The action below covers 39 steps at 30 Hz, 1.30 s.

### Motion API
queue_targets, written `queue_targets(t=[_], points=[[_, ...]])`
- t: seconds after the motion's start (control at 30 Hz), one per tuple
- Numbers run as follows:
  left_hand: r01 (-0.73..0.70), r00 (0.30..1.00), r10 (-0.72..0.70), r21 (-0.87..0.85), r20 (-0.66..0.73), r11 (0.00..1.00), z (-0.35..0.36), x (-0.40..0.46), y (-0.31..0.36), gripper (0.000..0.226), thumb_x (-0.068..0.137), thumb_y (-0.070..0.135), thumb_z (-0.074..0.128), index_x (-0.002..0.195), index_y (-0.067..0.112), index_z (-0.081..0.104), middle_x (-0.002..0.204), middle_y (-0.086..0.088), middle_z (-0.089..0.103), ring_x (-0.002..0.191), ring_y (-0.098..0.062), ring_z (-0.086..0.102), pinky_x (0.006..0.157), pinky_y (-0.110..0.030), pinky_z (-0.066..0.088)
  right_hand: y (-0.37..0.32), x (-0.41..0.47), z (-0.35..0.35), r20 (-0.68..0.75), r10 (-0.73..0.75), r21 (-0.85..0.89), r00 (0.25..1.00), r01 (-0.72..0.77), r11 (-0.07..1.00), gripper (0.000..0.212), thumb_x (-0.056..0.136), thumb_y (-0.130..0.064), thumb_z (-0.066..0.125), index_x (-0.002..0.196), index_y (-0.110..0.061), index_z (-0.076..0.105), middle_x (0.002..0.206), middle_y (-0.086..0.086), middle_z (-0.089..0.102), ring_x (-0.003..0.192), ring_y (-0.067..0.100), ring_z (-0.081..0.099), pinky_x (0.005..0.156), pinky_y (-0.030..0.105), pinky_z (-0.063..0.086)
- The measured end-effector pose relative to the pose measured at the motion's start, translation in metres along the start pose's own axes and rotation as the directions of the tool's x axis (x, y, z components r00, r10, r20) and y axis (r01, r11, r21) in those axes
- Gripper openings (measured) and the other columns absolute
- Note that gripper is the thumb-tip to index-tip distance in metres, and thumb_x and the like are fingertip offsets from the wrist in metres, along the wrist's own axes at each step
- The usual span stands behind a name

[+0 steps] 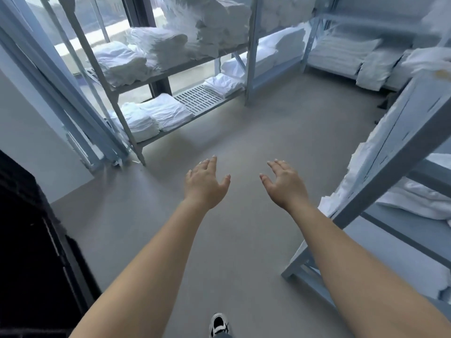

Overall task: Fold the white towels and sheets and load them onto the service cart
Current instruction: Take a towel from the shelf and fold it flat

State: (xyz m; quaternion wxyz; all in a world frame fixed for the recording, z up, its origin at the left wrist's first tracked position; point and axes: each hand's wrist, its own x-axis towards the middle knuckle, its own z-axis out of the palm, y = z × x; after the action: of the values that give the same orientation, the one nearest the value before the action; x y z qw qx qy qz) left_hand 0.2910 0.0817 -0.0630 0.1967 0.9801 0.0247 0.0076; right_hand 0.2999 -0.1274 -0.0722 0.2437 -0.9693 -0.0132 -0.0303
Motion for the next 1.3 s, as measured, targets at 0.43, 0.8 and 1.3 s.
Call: queue_targets(t=[0.43,0.8,1.3], points=[[-0.133,0.986,0.133,-0.013,0.096,0.991,0.021,0.160,0.007,0.070,0.096,0.050,0.039,0.154,0.019,0.014,0.158,-0.002,0.024,0.145,-0.020,0.019,0.118,-0.039,0.016,0.030,0.126,0.015,-0.039,0.182,0.020,0.982,-0.182,0.983,0.053,0.097,-0.041,0.046,0.145,-0.017,0.041,0.155,0.005,0.031,0.145,0.018,0.021,0.117,0.035,0.020],[-0.277,0.947,0.273,0.003,0.172,0.961,0.076,0.360,0.075,0.070,0.096,0.052,0.037,0.154,0.020,0.014,0.158,-0.002,0.024,0.145,-0.020,0.018,0.118,-0.038,0.014,0.102,0.295,0.016,-0.102,0.324,0.072,0.940,-0.318,0.945,0.053,0.097,-0.041,0.048,0.144,-0.017,0.042,0.154,0.005,0.032,0.144,0.018,0.023,0.116,0.035,0.021],[-0.477,0.853,0.464,-0.006,0.239,0.879,0.129,0.601,0.233,0.070,0.096,0.051,0.038,0.154,0.019,0.015,0.157,-0.001,0.026,0.145,-0.020,0.020,0.118,-0.038,0.016,0.223,0.493,-0.052,-0.209,0.509,0.129,0.835,-0.493,0.861,0.052,0.097,-0.039,0.048,0.144,-0.017,0.042,0.154,0.005,0.033,0.143,0.020,0.027,0.114,0.037,0.025]])
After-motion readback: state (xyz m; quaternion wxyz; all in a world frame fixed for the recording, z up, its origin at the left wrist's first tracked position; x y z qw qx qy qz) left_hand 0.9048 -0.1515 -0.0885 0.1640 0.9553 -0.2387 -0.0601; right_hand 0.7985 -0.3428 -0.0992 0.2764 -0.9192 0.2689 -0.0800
